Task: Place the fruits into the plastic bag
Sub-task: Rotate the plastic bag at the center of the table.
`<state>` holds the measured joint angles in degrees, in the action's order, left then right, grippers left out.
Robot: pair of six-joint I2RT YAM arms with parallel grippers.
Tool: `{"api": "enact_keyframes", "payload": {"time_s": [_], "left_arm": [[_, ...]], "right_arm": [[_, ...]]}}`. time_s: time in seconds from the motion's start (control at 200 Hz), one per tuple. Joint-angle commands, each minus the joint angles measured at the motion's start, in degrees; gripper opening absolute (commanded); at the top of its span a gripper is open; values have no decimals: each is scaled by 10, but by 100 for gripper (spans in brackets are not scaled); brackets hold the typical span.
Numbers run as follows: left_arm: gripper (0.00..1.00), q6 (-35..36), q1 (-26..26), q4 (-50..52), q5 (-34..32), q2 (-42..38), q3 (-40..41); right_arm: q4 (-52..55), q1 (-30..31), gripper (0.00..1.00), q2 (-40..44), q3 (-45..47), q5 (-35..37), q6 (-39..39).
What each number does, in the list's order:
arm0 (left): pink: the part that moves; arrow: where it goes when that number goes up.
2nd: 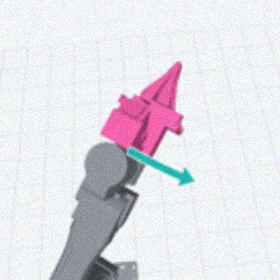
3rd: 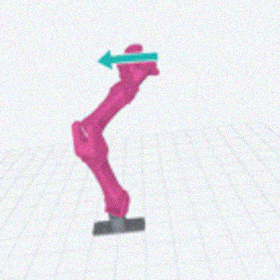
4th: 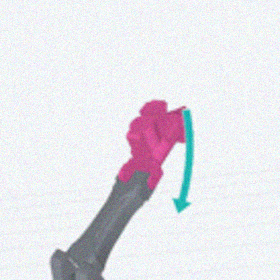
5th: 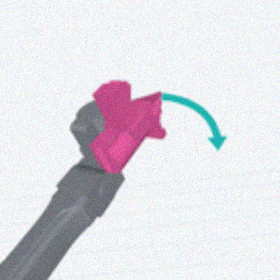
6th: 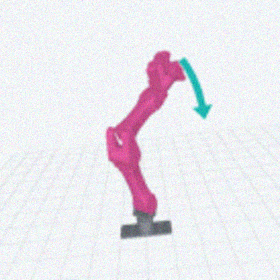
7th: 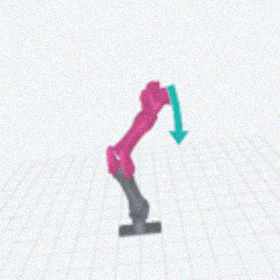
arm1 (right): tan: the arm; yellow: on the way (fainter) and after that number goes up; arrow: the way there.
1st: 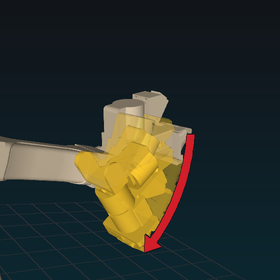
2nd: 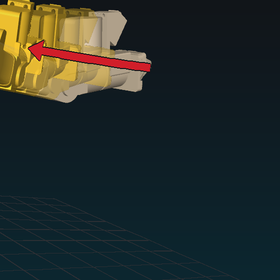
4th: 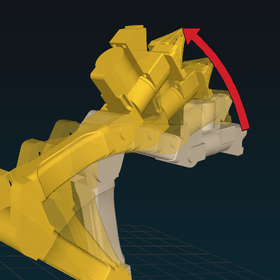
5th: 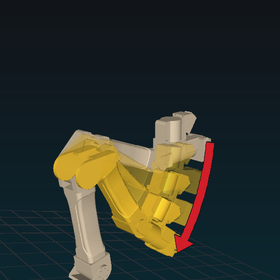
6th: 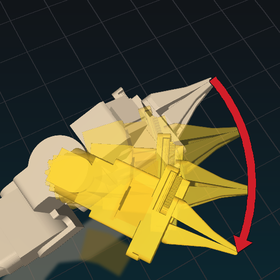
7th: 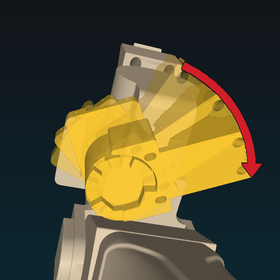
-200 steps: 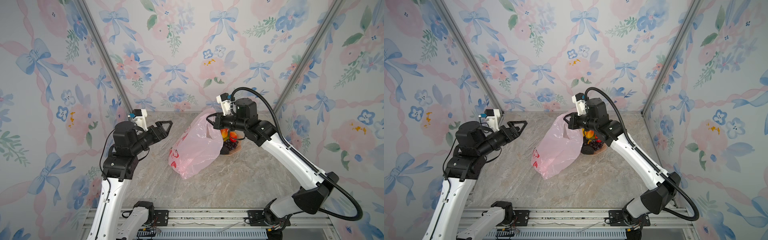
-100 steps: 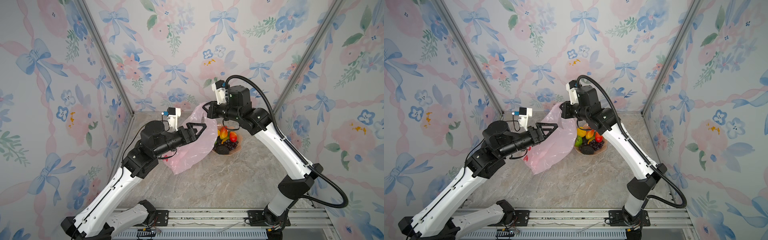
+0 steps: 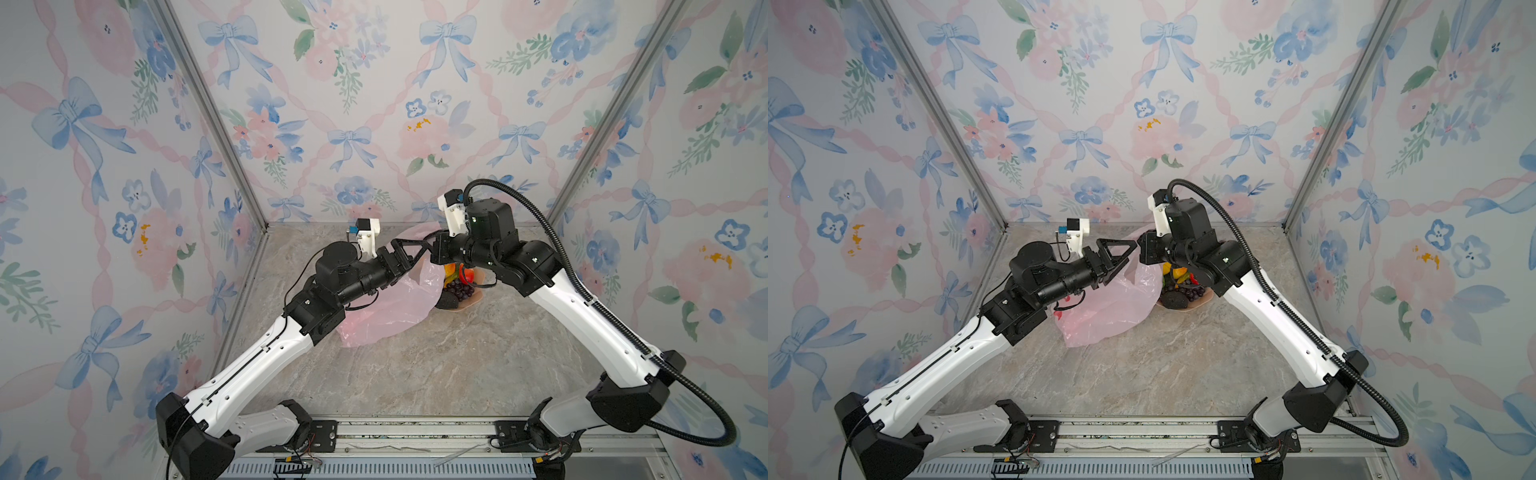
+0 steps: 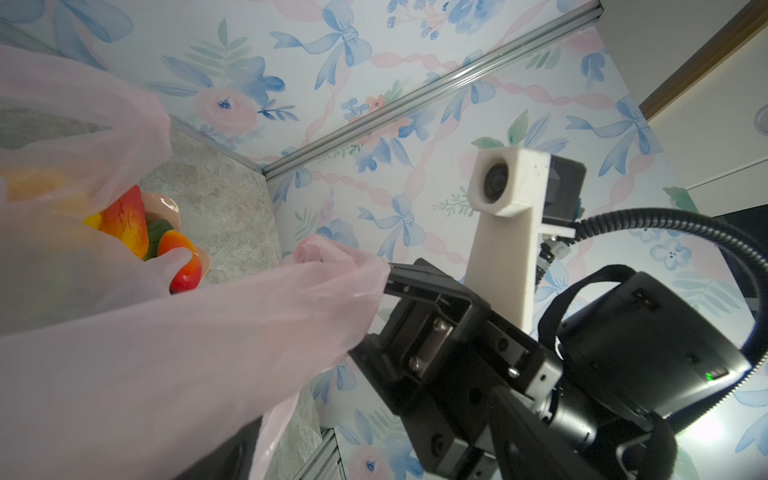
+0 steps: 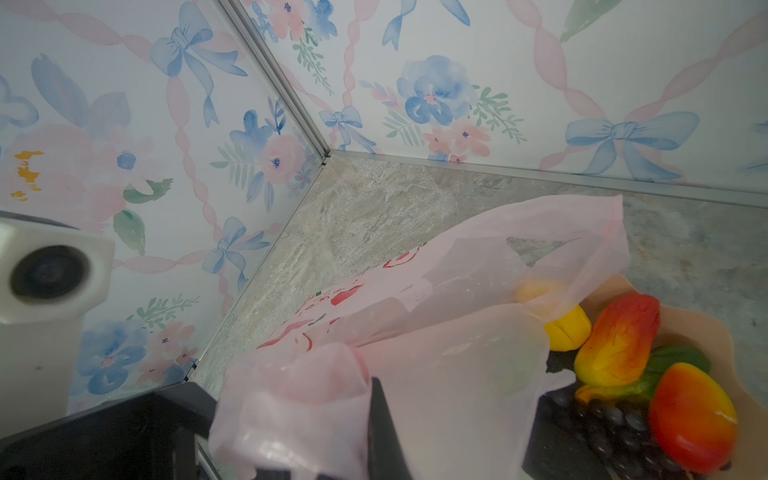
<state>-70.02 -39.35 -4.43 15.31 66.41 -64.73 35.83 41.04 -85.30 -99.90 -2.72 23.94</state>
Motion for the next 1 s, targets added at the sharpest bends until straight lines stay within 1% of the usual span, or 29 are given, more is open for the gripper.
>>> {"api": "enact_keyframes", "payload": {"time_s": [0.0,0.09,0.145,0.25,0.385,0.49,0.53,0.545,0.59,0.6,0.645,0.92,0.955,0.995], "left_arm": [[87,-22,-3,-42,-38,-17,36],[88,-32,-3,-56,-60,-21,60],[88,-45,-2,-79,-56,-16,72],[88,-59,-7,-88,-45,2,67],[88,-62,-9,-95,-62,2,67],[89,-61,-9,-97,-62,8,61],[88,-61,-9,-97,-57,12,59],[88,-61,-9,-97,-56,14,58],[87,-62,-9,-98,-52,18,57],[87,-62,-9,-99,-52,19,56],[86,-62,-10,-100,-49,21,56],[79,-61,-9,-103,-53,15,66],[78,-59,-9,-103,-53,14,66],[74,-59,-8,-103,-54,14,67]], "right_arm": [[-15,1,0,19,19,-2,13],[-30,1,0,31,40,-20,25],[-42,0,0,37,54,-37,34],[-57,-3,0,49,79,-64,51],[-83,-12,2,68,115,-112,74],[-112,-15,8,79,141,-157,91],[-122,-15,13,82,148,-176,97],[-127,-15,16,82,152,-185,99],[-138,-16,20,84,158,-199,103],[-146,-15,24,85,163,-210,108],[-160,-15,29,86,172,-228,115],[-243,-12,37,85,215,-297,177],[-251,-12,39,84,219,-303,182],[-253,-11,40,85,221,-306,183]]}}
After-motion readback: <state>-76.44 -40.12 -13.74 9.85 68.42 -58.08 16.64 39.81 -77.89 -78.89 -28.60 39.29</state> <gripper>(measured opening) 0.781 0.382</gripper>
